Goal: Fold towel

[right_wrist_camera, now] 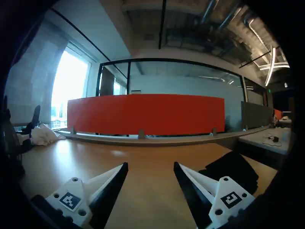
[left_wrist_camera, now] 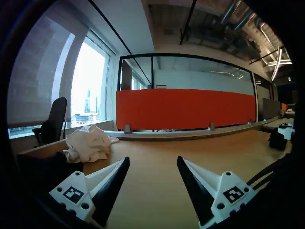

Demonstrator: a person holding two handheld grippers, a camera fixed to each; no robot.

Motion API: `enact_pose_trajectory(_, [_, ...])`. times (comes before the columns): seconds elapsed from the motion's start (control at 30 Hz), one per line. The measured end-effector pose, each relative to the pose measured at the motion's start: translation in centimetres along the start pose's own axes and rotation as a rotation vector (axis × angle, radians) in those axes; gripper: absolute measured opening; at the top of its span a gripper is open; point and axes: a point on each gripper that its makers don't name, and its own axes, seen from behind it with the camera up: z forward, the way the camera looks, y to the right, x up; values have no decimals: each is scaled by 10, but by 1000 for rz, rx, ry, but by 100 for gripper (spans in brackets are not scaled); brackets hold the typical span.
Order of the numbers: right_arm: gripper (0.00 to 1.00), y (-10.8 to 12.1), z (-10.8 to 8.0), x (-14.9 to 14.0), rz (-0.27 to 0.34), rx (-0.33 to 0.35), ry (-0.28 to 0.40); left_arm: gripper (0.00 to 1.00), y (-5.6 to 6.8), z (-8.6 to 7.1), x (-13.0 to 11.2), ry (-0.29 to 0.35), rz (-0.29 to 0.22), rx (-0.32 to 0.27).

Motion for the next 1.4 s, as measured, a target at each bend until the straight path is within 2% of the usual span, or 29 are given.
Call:
enact_pose_trajectory(0.8, [92,4,0,-1,0,-10,1,92,0,-1,1,0,-1,0])
enact_pose_trajectory(0.97, [100,4,0,-2,0,-10,1,92,0,0,1,0,-1,0])
enact_pose_trajectory(1.4, [100,4,1,-2,0,-11,1,92,0,0,2,0,-1,0])
